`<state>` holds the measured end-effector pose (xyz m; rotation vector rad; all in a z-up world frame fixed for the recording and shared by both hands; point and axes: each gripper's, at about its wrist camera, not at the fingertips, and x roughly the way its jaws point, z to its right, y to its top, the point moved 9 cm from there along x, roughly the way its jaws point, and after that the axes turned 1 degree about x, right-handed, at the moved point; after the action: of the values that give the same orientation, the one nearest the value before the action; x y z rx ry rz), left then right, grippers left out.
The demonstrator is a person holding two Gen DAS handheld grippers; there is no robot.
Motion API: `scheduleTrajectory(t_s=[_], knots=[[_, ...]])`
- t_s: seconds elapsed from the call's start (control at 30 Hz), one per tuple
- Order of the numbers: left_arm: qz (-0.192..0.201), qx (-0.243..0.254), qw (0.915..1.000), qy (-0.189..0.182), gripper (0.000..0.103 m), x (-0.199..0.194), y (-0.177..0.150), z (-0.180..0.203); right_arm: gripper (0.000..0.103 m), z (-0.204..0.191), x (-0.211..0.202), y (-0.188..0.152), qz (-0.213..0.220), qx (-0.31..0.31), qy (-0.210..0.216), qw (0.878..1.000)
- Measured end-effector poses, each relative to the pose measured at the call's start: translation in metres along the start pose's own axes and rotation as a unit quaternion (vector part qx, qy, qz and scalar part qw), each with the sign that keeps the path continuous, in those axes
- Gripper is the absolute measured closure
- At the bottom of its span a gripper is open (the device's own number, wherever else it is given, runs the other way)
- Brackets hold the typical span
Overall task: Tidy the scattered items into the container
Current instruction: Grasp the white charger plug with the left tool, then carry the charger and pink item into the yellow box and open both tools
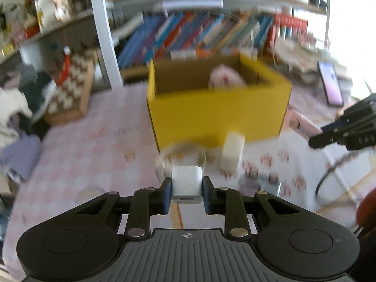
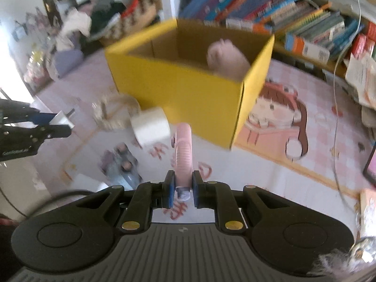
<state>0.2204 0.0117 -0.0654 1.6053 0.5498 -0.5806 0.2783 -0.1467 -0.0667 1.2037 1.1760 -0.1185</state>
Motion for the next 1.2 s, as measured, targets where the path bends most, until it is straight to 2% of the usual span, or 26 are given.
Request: scheduleTrajectory(t_s=[0.23,0.47,0.73,0.9,1.2], knots=[[0.08,0.023,0.9965,0.0,0.078,-0.014,0.063,0.004,0.089,-0.005,-0.034,0.054,0.077,-0.013,0.022,0.997],[0.097,0.048,0.9941,-0.007,0.078,0.009,0.106,0.008,0.089,0.004,-0.026,0.1,0.109,-0.025,0.025,0.993],[0.067,0.057,0.9961,0.0,0.078,0.063,0.139,-0.005,0.089,0.023,0.021,0.151,0.097,-0.058,0.023,0.993],[0.016,0.091,0.9956,0.014,0.078,0.108,0.143,-0.011,0.089,0.031,0.069,0.182,0.066,-0.086,0.02,0.994],[-0.076,0.151,0.9849,0.038,0.078,0.186,0.151,-0.023,0.089,0.031,0.163,0.203,-0.015,-0.152,0.011,0.988]])
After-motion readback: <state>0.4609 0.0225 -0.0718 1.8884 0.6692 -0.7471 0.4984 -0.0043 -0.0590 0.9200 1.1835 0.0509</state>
